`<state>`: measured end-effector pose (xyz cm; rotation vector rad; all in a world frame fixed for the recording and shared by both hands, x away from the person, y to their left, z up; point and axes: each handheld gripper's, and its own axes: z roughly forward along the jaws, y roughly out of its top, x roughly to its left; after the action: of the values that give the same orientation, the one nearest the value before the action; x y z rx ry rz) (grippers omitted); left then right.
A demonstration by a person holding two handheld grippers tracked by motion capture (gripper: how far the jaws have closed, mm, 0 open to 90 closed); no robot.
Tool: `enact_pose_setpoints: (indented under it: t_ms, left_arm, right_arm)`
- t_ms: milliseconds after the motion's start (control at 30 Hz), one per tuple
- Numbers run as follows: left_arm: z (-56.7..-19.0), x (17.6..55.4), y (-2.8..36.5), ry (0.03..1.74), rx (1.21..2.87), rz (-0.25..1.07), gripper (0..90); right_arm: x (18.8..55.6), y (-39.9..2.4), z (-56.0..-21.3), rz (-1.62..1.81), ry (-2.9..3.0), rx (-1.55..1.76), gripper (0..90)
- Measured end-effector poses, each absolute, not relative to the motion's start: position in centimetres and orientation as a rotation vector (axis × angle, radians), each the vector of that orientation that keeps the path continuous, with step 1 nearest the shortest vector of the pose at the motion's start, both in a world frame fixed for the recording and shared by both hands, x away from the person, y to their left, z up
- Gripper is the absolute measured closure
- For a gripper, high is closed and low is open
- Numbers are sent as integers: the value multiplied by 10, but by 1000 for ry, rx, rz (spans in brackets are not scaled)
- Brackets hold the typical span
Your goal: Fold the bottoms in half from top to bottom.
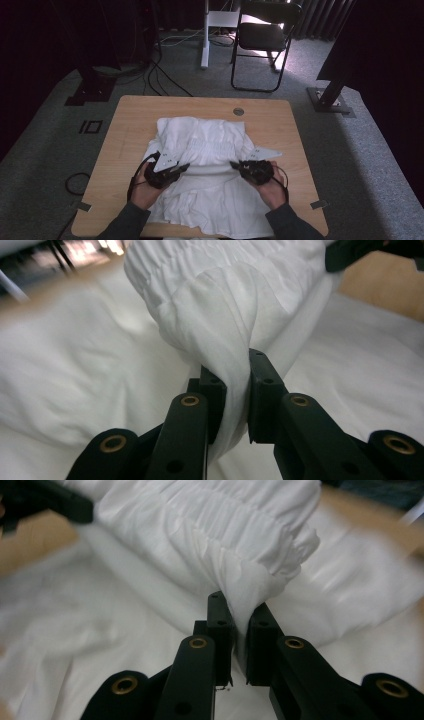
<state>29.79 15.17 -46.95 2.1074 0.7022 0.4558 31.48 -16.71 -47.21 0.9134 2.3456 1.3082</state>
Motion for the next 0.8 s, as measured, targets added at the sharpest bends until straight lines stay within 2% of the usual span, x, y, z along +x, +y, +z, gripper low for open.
enact_pose_setpoints:
  t_ms: [33, 67, 133, 300, 367, 400, 433, 467, 567, 633, 667, 700, 767, 800]
  left_arm:
    - [-500, 299, 154, 775, 2143, 361, 808]
    - [-511, 298, 154, 790, 2157, 330, 808]
    - [-527, 299, 154, 818, 2188, 305, 807]
    - [-538, 302, 154, 883, 2183, 247, 754]
    - [-534, 301, 154, 888, 2172, 240, 662]
    - [-534, 301, 154, 888, 2172, 240, 620]
    - [-526, 297, 155, 873, 2152, 262, 620]
    - [-520, 295, 157, 864, 2138, 270, 556]
    - [-501, 296, 165, 859, 2072, 303, 529]
    - [-489, 303, 170, 882, 2038, 333, 554]
    - [-485, 309, 170, 907, 2024, 343, 596]
    - [-481, 316, 171, 916, 2020, 343, 668]
    - [-481, 331, 168, 936, 2024, 331, 818]
    - [-483, 339, 165, 956, 2044, 330, 863]
  right_arm:
    - [313, -166, -481, 1284, 2366, 920, 837]
    - [309, -163, -508, 1267, 2426, 973, 837]
    - [309, -162, -525, 1242, 2464, 1016, 835]
    - [312, -157, -544, 1192, 2496, 1052, 809]
    - [313, -156, -544, 1173, 2501, 1068, 701]
    - [313, -156, -544, 1173, 2501, 1068, 701]
    - [312, -157, -542, 1169, 2498, 1066, 633]
    - [310, -161, -533, 1201, 2482, 1041, 532]
    - [306, -171, -512, 1291, 2411, 1004, 462]
    - [309, -177, -499, 1326, 2355, 1000, 481]
    - [313, -180, -495, 1332, 2332, 1015, 549]
    - [319, -181, -491, 1323, 2313, 1042, 658]
    - [334, -181, -490, 1302, 2301, 1080, 778]
    - [343, -179, -492, 1285, 2297, 1103, 801]
